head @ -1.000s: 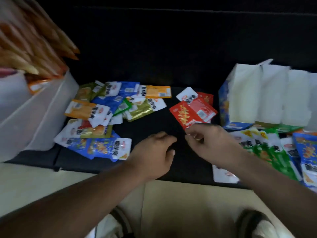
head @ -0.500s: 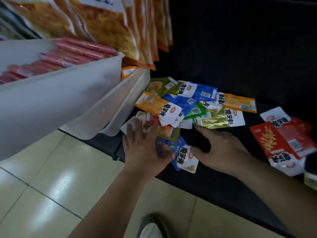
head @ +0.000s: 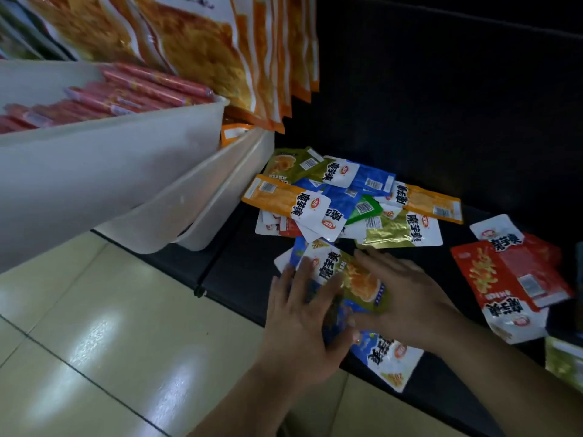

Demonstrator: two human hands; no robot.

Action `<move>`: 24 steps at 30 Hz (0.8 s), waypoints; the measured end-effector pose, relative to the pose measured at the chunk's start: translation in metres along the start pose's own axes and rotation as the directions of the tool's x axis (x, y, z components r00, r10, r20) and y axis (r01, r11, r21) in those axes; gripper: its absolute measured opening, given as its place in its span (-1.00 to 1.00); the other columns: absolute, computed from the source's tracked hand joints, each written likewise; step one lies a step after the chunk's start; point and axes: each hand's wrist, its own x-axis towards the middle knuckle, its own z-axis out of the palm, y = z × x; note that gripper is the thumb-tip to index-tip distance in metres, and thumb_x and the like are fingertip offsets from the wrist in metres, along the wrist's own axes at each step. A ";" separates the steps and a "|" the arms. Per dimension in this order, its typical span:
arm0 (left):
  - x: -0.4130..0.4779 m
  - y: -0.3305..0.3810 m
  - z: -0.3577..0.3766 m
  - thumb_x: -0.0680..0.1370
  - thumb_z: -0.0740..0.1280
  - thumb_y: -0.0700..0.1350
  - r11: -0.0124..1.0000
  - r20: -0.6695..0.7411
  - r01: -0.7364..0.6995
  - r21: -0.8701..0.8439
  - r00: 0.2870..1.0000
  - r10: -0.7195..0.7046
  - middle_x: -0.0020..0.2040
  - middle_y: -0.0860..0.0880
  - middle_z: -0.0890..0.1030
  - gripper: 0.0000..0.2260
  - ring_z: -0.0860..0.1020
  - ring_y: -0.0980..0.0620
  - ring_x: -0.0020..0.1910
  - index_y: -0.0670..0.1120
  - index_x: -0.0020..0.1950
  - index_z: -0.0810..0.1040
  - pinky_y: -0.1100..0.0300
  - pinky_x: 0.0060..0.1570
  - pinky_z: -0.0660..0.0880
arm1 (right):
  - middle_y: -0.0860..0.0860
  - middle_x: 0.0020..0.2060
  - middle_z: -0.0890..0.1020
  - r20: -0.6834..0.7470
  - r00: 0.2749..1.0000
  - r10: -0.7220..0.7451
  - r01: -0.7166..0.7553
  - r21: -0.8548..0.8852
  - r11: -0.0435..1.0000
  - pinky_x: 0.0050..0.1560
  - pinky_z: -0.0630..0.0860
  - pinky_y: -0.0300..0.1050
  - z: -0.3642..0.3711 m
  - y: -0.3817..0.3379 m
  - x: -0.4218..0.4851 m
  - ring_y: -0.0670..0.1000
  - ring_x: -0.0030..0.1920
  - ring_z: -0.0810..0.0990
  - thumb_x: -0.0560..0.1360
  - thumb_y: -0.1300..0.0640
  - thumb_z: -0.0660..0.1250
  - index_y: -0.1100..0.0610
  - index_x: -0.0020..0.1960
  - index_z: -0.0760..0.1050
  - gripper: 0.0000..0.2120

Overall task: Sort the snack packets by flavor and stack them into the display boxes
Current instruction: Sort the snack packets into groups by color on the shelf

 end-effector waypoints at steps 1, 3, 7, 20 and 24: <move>0.003 -0.005 -0.004 0.51 0.37 0.28 0.999 -0.046 -0.005 -0.043 0.999 0.003 0.61 -0.05 0.30 -0.41 0.27 -0.17 0.55 0.13 0.51 0.46 -0.19 0.49 0.34 | -0.25 0.65 -0.01 -0.014 1.000 -0.007 0.006 -0.005 1.000 0.55 0.05 -0.14 0.001 0.001 0.000 -0.06 0.64 -0.03 0.32 -0.41 0.51 -0.33 0.62 0.01 0.04; 0.013 -0.018 -0.013 0.50 0.39 0.25 0.997 -0.127 0.067 -0.042 0.989 -0.072 0.55 -0.07 0.39 -0.41 0.34 -0.13 0.50 0.05 0.48 0.49 -0.13 0.41 0.43 | -0.23 0.65 0.04 -0.034 0.999 -0.012 0.011 -0.016 1.000 0.52 0.09 -0.16 0.001 0.002 0.001 -0.05 0.63 0.01 0.34 -0.39 0.51 -0.31 0.61 0.10 -0.03; 0.023 -0.019 -0.023 0.34 0.25 0.57 0.963 0.029 0.248 0.106 0.967 -0.253 0.65 -0.10 0.21 0.02 0.07 -0.14 0.65 0.02 0.65 0.16 -0.11 0.62 0.06 | -0.18 0.59 0.29 -0.177 0.984 -0.026 0.022 -0.023 0.999 0.44 0.29 -0.13 0.007 -0.004 0.003 -0.02 0.56 0.25 0.41 -0.33 0.48 -0.25 0.55 0.34 -0.25; 0.032 0.011 -0.018 0.46 0.46 0.24 0.868 -0.123 0.497 -0.012 0.861 -0.494 0.39 0.02 0.43 -0.17 0.37 -0.07 0.36 0.04 0.63 0.19 -0.05 0.25 0.33 | -0.15 0.22 0.66 -0.179 0.976 0.122 -0.102 0.120 0.988 0.14 0.59 -0.04 -0.007 0.000 -0.012 -0.05 0.18 0.64 0.53 -0.23 0.41 -0.12 0.30 0.62 -0.61; 0.027 0.021 -0.020 0.27 0.39 0.54 0.803 -0.084 0.588 0.095 0.809 -0.582 0.20 0.01 0.46 -0.18 0.46 -0.09 0.27 0.01 0.31 0.43 -0.03 0.17 0.42 | -0.14 0.23 0.65 -0.135 0.984 0.116 -0.106 0.083 0.991 0.08 0.62 -0.08 -0.011 -0.001 -0.015 -0.05 0.04 0.69 0.46 -0.18 0.51 -0.12 0.25 0.61 -0.61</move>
